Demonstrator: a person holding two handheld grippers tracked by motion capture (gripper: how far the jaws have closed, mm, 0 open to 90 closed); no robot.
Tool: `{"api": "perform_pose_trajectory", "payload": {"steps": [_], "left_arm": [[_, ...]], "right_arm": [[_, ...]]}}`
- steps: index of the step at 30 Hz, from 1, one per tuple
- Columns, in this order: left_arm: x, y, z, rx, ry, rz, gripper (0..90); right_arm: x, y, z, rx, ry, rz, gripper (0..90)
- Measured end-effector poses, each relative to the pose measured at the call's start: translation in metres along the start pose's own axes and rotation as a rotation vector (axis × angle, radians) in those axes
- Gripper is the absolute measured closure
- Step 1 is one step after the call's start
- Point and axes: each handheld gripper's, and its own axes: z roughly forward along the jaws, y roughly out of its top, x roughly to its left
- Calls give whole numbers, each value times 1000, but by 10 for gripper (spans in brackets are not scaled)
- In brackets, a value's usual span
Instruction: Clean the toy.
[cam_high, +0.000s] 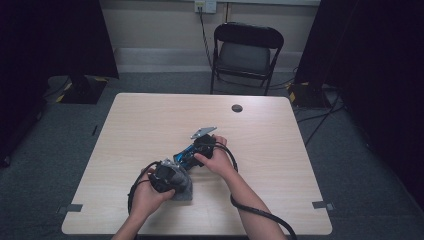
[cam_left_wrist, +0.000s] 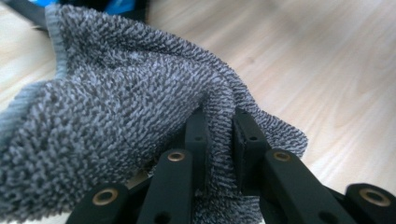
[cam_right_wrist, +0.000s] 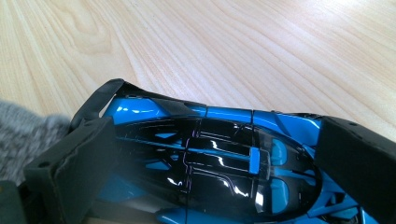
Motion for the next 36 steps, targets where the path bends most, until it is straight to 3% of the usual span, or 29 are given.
{"api": "perform_pose_trajectory", "payload": {"steps": [8, 13, 17, 26, 36], "left_arm": [[-15, 5, 3, 6, -65, 55, 787], [-23, 9, -3, -26, -97, 79, 786], [-25, 11, -7, -19, -88, 100, 785], [-14, 13, -34, -82, -80, 70, 785], [8, 11, -67, -141, -43, 9, 786]], "right_arm": [[0, 0, 0, -1, -1, 0, 0], [0, 0, 0, -2, -1, 1, 0], [0, 0, 0, -3, 0, 1, 0], [0, 0, 0, -3, 0, 0, 0], [0, 0, 0, -2, 0, 0, 0]]}}
